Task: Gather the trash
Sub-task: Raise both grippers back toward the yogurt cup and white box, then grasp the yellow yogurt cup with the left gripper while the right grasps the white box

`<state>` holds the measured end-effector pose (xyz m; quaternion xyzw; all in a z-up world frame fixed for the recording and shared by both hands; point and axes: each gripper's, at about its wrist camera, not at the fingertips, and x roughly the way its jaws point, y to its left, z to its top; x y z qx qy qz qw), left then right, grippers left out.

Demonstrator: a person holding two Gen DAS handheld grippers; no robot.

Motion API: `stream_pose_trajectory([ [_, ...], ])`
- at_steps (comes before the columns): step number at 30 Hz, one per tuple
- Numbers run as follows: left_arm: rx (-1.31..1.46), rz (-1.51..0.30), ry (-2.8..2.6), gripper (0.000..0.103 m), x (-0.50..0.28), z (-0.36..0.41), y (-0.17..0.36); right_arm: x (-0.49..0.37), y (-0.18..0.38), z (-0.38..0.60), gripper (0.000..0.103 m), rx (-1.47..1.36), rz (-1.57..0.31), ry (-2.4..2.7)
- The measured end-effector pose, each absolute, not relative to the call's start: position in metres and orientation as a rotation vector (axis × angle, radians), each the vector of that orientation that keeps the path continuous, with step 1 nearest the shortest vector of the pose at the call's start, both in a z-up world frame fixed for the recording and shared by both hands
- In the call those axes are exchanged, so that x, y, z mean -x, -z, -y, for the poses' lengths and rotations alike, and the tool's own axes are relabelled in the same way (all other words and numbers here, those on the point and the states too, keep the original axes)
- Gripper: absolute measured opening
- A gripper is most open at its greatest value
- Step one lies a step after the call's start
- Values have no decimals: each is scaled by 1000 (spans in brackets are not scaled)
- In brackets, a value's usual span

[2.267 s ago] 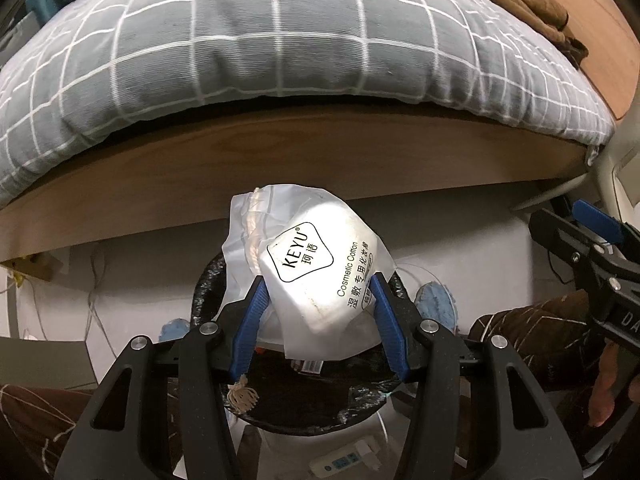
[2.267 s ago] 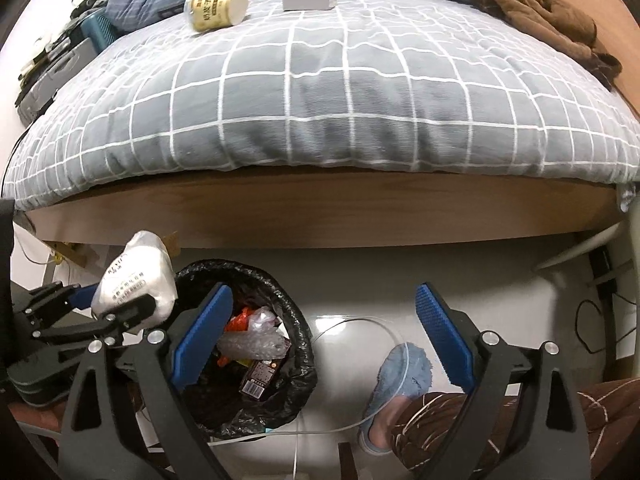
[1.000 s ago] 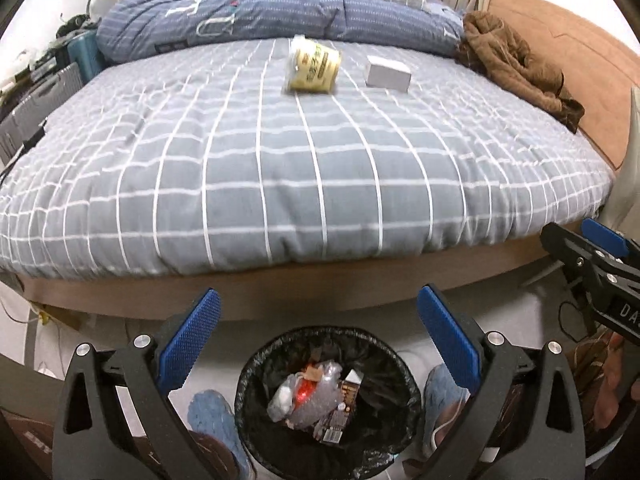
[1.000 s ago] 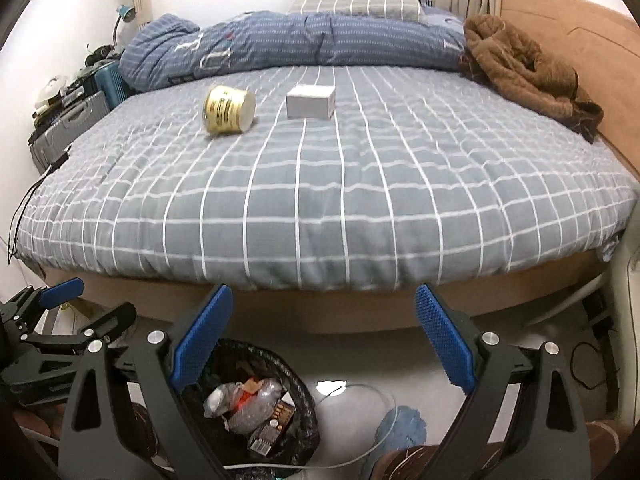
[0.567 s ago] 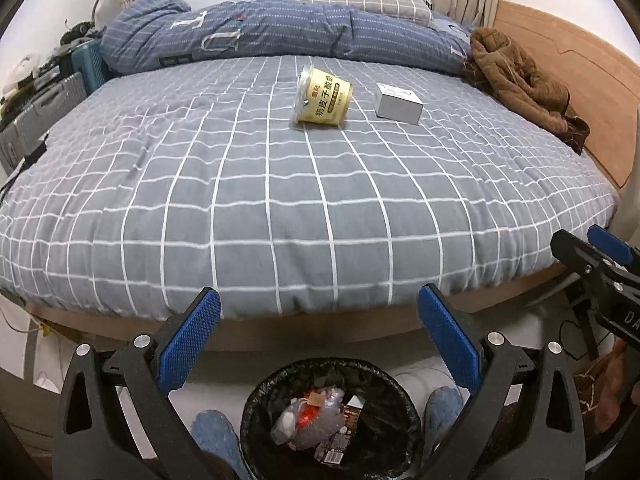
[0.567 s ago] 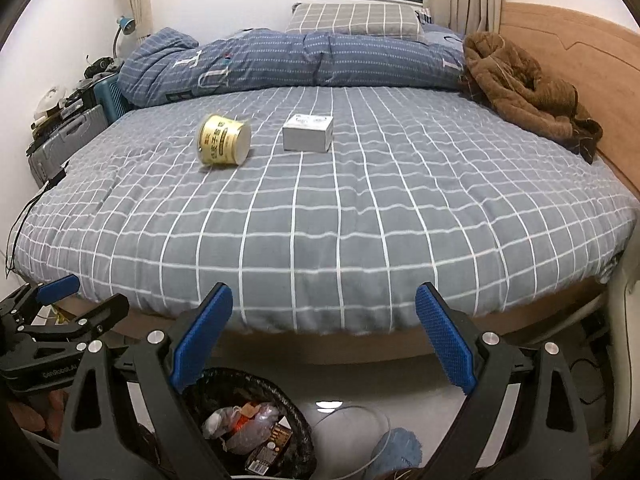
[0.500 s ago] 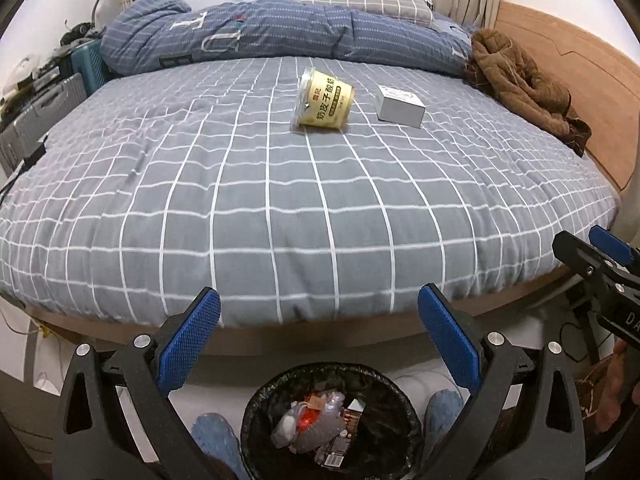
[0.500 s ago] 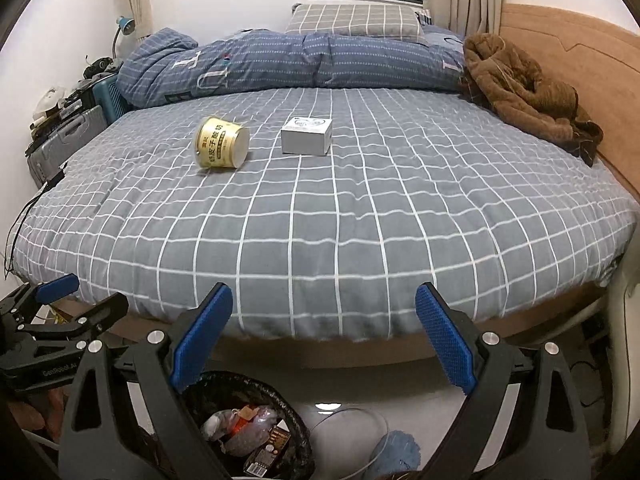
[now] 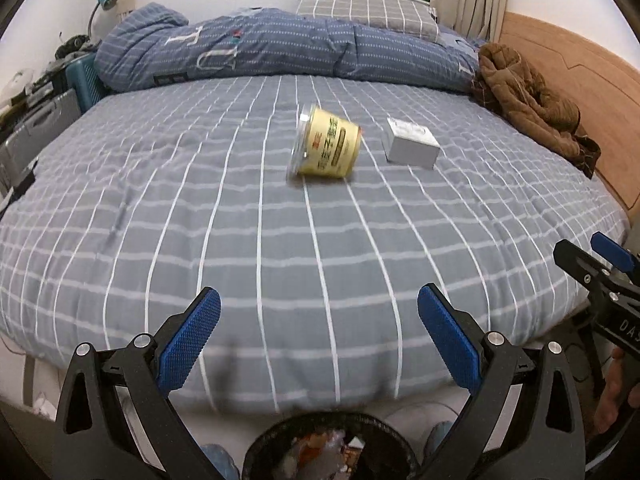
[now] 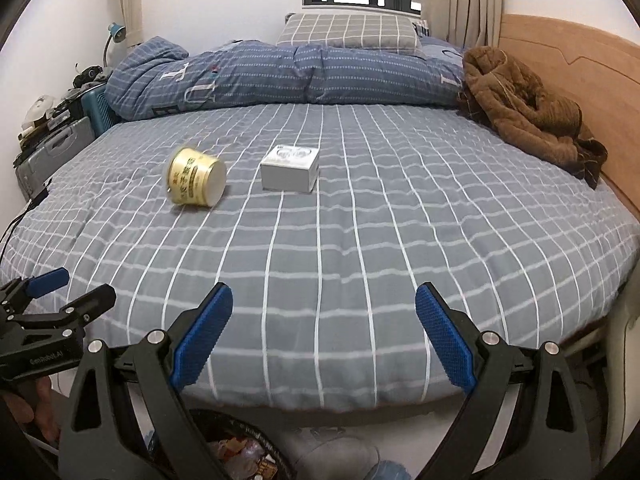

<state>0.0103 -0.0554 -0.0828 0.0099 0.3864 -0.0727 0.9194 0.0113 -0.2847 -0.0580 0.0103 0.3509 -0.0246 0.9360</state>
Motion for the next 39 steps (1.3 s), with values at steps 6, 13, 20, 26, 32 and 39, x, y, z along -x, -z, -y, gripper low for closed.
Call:
stream_pose_trajectory([
  [6,-25,-790,143,97,-57,60,82,-45,60,286,89,-23,-724,46],
  [13,-23,-804,147,97,-107,71,89,-88,62,288,89,-3,-722,51],
  [20,-58,-800,146,97,-148,90,97,-125,68,301,89,-14,-732,69],
  [26,-60,-799,143,97,-171,99,101,-142,70,304,89,-11,-733,75],
  [32,-58,-789,139,97,-185,106,104,-155,75,308,89,-5,-744,92],
  [39,-20,-815,135,96,-204,104,113,-162,78,309,89,8,-746,116],
])
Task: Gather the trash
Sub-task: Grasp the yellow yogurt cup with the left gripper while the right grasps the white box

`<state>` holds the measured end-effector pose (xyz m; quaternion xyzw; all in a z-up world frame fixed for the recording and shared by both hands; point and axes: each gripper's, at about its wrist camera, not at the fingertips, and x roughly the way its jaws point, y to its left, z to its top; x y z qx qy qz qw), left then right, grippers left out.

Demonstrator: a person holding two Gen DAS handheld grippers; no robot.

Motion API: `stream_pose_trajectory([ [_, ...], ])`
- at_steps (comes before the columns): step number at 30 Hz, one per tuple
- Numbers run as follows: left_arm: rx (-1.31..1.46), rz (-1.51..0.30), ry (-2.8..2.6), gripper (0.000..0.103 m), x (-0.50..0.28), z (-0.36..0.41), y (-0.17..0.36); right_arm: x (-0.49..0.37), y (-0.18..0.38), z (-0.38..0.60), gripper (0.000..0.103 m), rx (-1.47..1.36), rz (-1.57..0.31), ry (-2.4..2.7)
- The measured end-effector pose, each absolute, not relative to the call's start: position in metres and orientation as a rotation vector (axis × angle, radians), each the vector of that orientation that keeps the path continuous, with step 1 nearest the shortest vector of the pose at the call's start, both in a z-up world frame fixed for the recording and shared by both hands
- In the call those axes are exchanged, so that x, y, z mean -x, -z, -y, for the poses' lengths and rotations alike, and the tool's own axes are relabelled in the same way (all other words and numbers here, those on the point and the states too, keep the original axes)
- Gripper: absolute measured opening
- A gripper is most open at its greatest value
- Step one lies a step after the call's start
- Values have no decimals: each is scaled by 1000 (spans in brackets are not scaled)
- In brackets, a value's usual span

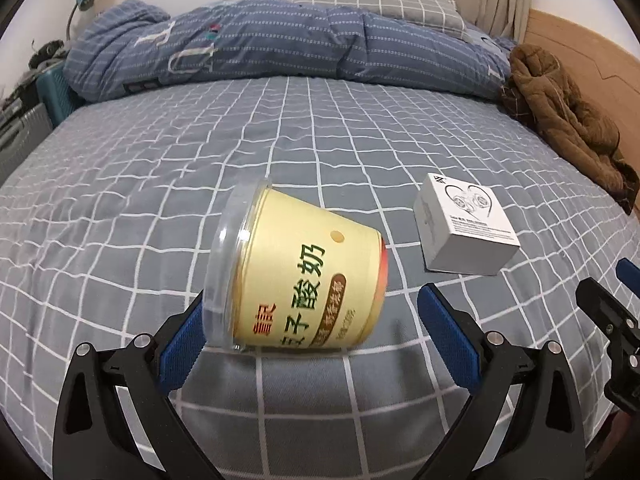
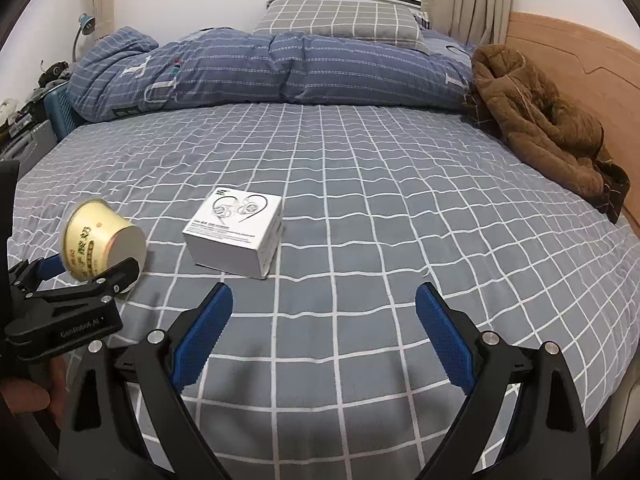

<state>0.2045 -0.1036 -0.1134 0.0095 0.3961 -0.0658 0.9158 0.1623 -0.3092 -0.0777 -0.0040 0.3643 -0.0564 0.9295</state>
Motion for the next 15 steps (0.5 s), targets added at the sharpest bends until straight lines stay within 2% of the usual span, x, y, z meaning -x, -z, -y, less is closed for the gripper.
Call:
stream_pose_trajectory([
  [3,-22,-823,134,89,-211,104,115,-166,77,310,89,9,-744,121],
  [5,-35,-829,133,80,-215,105,116,-169,78,311,89,8,-744,124],
  [6,-45,-831,134,71,-216,106,117,-170,78,311,89,7,-744,124],
  [15,-25,-821,144,70,-215,85,105,-187,73,302,89,0,-737,104],
])
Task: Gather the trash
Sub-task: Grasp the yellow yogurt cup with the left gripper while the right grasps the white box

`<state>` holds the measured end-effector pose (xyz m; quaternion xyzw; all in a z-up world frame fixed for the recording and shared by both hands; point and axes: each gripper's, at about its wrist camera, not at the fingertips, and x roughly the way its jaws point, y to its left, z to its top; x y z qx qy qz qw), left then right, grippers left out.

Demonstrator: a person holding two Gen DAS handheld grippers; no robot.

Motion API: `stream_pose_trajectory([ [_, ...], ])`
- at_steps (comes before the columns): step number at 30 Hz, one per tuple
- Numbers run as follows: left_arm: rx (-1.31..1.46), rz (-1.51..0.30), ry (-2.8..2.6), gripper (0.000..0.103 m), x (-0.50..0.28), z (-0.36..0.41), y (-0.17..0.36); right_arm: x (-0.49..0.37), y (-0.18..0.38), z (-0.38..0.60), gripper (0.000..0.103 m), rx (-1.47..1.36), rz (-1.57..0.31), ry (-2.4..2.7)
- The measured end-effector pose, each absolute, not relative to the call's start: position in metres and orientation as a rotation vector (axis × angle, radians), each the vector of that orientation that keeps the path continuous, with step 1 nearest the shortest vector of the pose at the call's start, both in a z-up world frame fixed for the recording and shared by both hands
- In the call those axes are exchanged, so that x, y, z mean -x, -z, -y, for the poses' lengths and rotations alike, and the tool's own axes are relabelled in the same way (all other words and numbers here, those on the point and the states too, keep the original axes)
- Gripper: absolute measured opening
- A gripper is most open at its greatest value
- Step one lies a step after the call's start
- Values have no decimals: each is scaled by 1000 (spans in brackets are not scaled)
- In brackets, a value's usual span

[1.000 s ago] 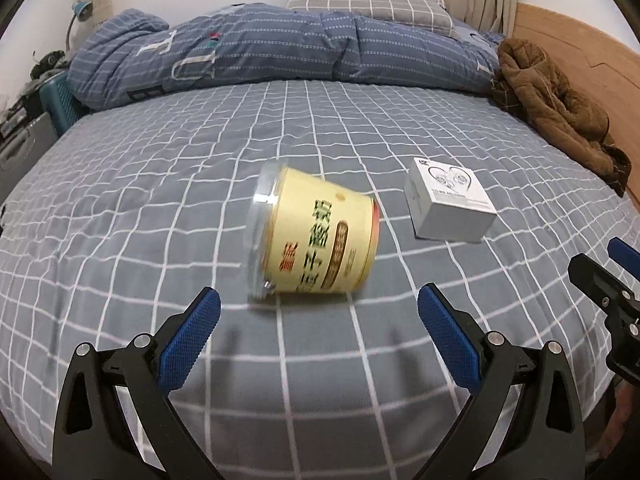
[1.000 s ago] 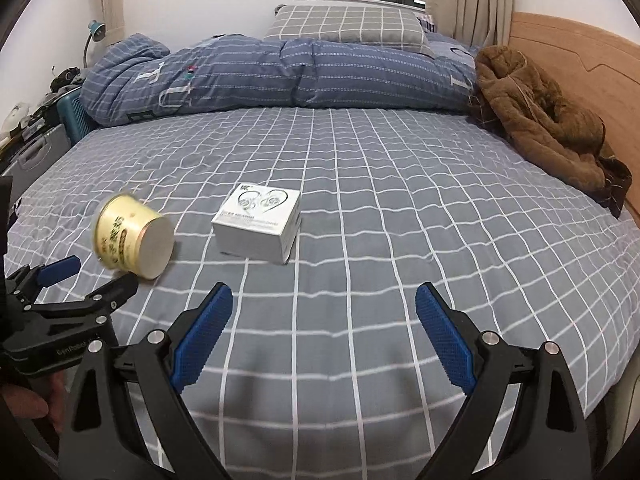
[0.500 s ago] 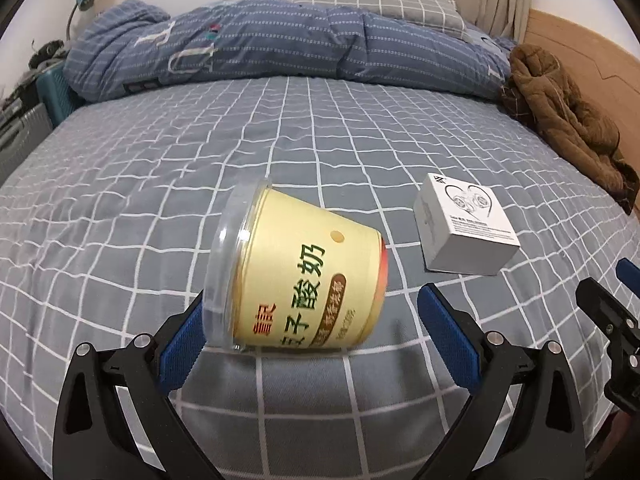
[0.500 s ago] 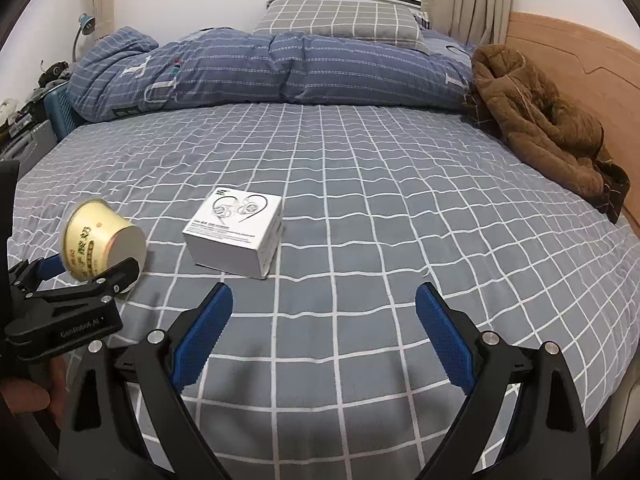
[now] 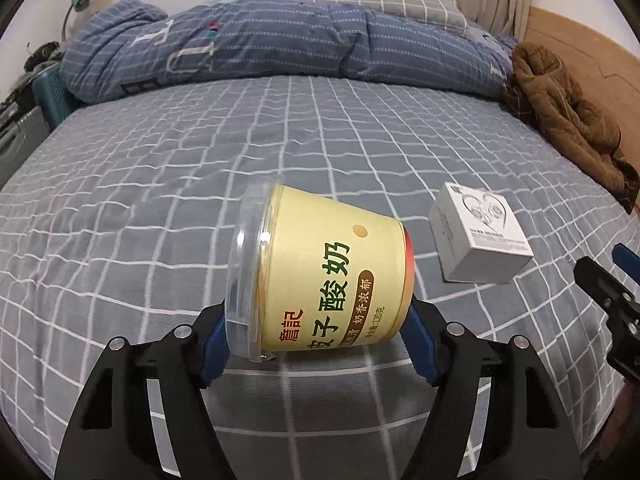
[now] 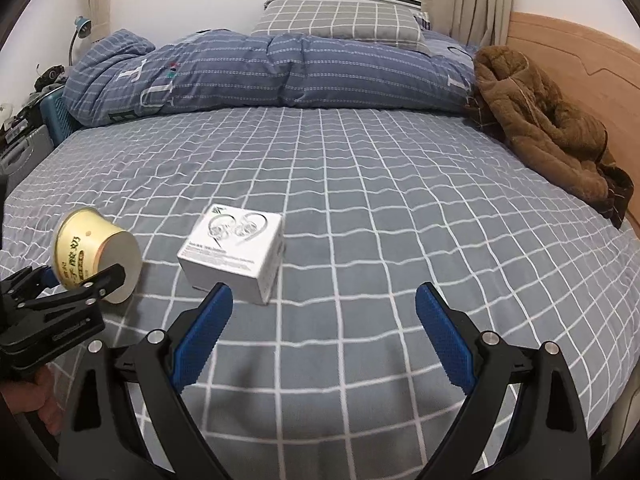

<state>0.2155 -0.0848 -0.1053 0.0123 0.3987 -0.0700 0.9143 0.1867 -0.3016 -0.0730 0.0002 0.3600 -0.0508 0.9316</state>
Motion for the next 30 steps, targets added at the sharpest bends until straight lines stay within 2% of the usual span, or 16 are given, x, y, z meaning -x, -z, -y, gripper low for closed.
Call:
stream_pose_trajectory([
  [14,40,-789,111,69,-218,24,82,-227,77,266,89,-30,-770,43],
  [26,44,-809,130,69,-220,22,93,-254,114,243,91,-34,-855,42],
  [28,39,-810,134,69,-220,24,94,-254,118,244,81,-33,-867,36],
  [29,40,-810,136,69,-220,25,94,-255,119,244,71,-29,-881,34],
  [30,43,-809,139,69,-220,25,93,-254,119,245,71,-32,-880,30],
])
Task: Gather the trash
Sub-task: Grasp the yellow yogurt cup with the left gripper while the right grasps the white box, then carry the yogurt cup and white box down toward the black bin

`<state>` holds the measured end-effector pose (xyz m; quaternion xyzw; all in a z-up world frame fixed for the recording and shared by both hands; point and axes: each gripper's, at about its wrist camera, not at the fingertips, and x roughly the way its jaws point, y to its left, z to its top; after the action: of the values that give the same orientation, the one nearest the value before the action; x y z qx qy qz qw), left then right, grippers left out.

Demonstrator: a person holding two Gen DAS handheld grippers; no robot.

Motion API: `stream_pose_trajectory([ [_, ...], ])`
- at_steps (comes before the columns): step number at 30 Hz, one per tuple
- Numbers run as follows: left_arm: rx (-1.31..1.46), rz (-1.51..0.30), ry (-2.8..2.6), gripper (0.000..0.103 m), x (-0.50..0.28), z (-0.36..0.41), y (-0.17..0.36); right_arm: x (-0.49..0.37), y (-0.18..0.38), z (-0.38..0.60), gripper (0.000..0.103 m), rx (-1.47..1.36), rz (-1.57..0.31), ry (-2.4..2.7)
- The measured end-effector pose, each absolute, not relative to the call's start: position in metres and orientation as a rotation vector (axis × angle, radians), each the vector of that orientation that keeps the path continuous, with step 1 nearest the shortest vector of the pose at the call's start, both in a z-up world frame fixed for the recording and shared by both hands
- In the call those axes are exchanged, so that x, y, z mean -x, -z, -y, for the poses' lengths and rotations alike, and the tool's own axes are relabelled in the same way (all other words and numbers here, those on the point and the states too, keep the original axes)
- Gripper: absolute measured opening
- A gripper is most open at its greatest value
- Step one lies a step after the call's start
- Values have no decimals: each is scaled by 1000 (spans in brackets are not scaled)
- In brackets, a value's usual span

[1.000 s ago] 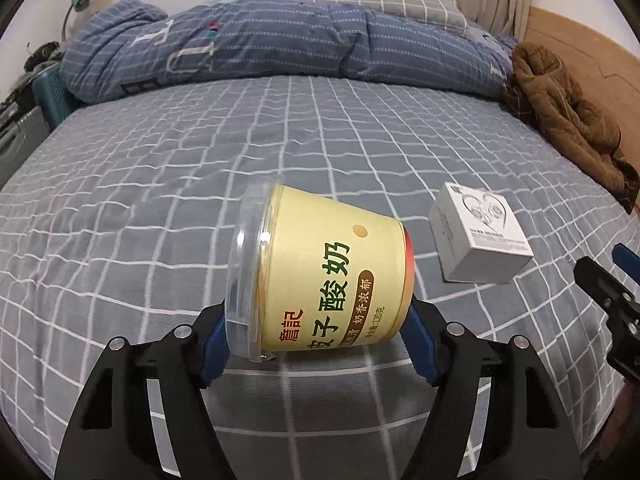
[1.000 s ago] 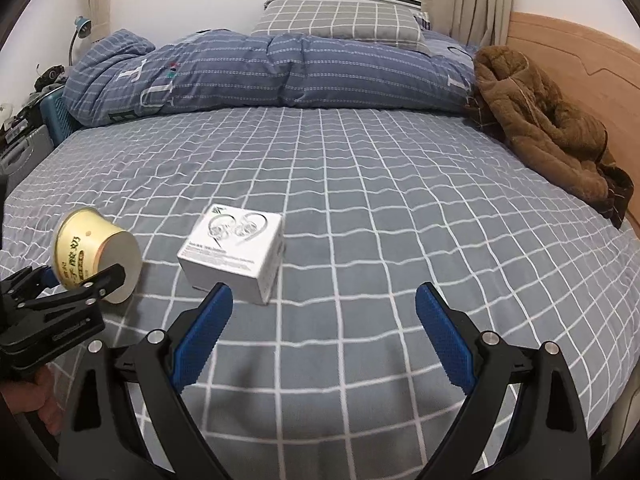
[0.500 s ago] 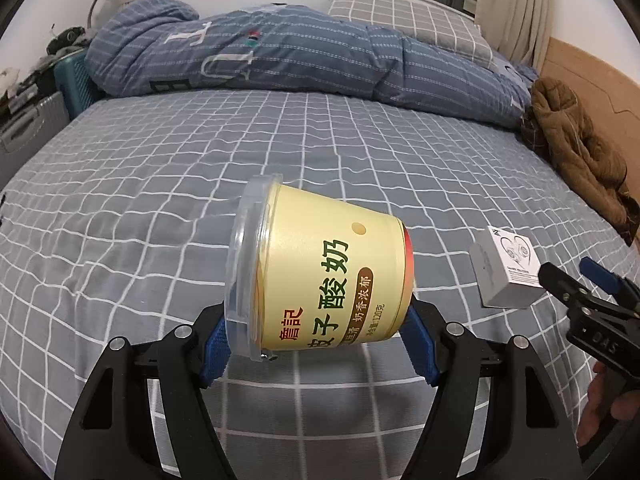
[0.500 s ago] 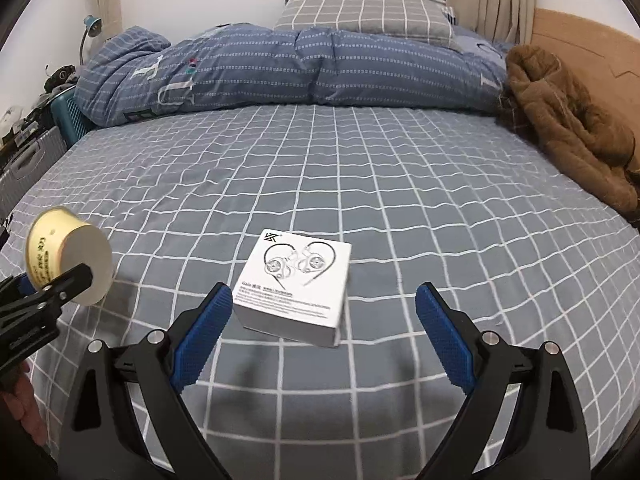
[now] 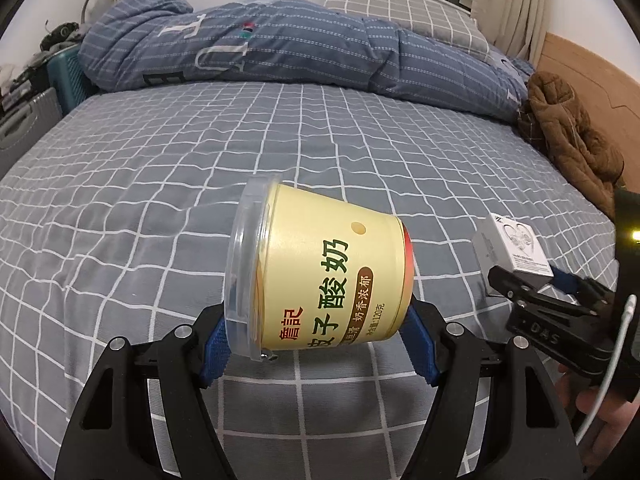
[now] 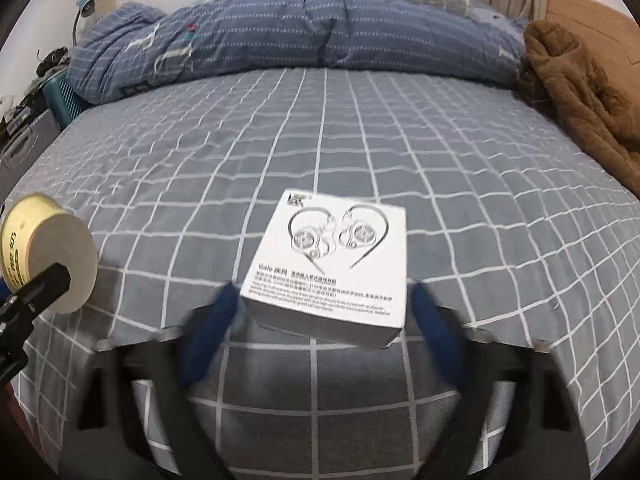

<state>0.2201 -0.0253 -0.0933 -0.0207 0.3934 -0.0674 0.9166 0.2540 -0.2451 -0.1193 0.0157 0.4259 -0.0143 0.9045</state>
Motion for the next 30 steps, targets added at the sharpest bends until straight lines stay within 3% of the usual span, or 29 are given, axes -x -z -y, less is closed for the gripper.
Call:
stream_pose_trajectory([
  [30,43,-767,161,69,-183,33,53,-193,42,239,70,14,-706,0],
])
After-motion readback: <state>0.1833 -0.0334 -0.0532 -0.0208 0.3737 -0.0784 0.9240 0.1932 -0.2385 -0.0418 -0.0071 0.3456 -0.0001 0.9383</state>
